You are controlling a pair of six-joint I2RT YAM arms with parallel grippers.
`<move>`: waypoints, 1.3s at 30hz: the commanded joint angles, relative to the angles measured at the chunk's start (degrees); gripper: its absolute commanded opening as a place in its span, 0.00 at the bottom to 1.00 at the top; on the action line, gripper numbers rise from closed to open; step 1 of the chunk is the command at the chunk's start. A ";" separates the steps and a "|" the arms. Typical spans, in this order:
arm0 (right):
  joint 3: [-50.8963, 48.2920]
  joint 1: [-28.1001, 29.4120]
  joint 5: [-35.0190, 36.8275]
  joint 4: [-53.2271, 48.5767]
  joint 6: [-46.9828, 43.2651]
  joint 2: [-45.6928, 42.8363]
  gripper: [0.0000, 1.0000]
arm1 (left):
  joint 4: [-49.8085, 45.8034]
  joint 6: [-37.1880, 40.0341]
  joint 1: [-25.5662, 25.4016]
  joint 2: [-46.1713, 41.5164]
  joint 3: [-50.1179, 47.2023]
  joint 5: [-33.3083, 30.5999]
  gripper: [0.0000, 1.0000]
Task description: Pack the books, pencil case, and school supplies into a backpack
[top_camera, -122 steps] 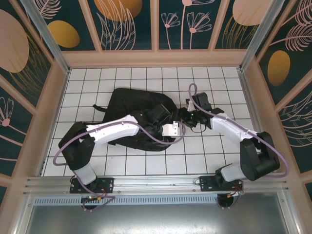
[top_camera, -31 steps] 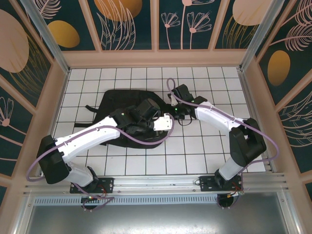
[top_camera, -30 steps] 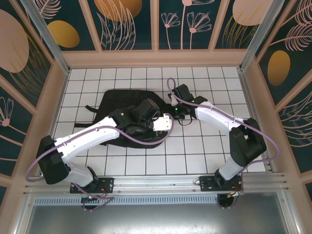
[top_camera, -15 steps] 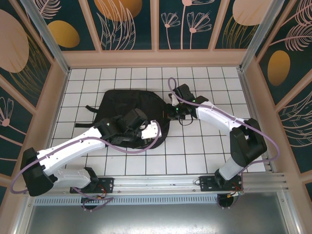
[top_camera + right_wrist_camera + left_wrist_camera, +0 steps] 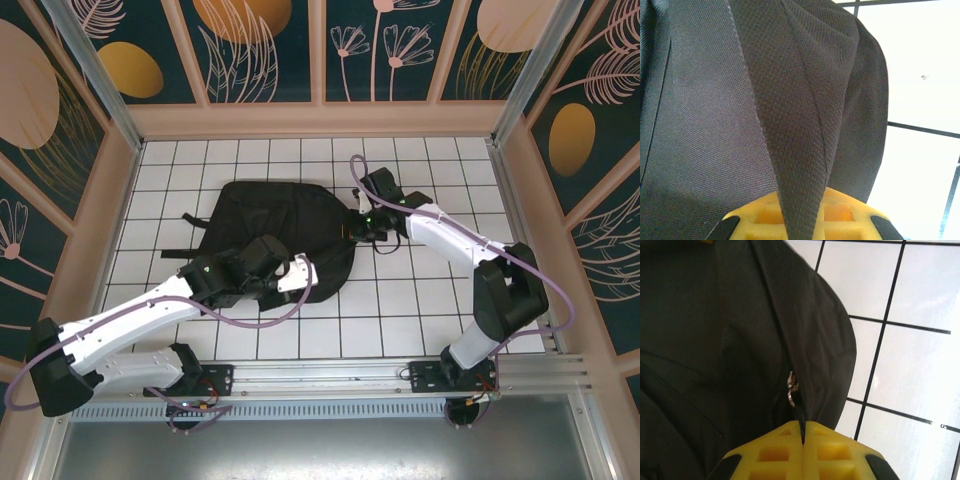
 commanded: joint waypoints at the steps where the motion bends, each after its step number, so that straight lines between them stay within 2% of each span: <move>1: 1.56 -3.76 9.14 0.88 -2.63 0.28 0.00 | -9.53 -1.05 -0.06 -2.53 -1.59 -3.09 0.00; 3: 1.62 -3.40 9.00 1.09 -2.39 0.40 0.00 | -9.49 -1.06 -0.09 -1.84 -0.64 -2.37 0.00; 8: 0.62 -3.87 12.04 0.56 -2.01 -0.08 0.00 | -9.22 -0.09 0.21 -2.94 -4.41 -9.78 0.00; 13: -1.21 -5.76 13.09 1.38 -1.56 -1.10 0.00 | -8.05 -1.99 0.35 -6.83 -3.82 -8.86 0.00; 20: -1.80 -6.04 11.87 3.10 -1.15 -1.26 0.00 | -10.03 -1.59 0.38 -7.17 -4.65 -9.95 0.00; 23: -2.97 -4.94 5.21 6.56 -1.67 -2.33 0.00 | -8.62 -1.75 0.40 -6.70 -3.96 -7.30 0.00; 26: -2.15 -2.75 4.19 6.95 -0.61 -2.91 0.37 | -6.18 -1.92 0.40 -4.20 -0.22 -3.81 0.00; 27: -1.78 -2.51 4.03 6.52 0.35 -3.14 0.46 | -4.93 -1.89 0.44 -2.91 1.21 -2.09 0.00; 29: -1.46 -2.48 3.49 5.92 2.48 -4.23 0.57 | -2.12 -1.78 0.37 -0.18 4.15 1.40 0.00; 33: -0.49 -3.77 4.87 1.80 9.67 -7.28 0.62 | 4.94 -1.30 0.40 5.73 9.18 8.00 0.00; 39: -8.19 -3.31 -0.51 2.27 20.34 -13.60 0.62 | 13.66 -4.22 0.35 14.11 14.84 17.42 0.00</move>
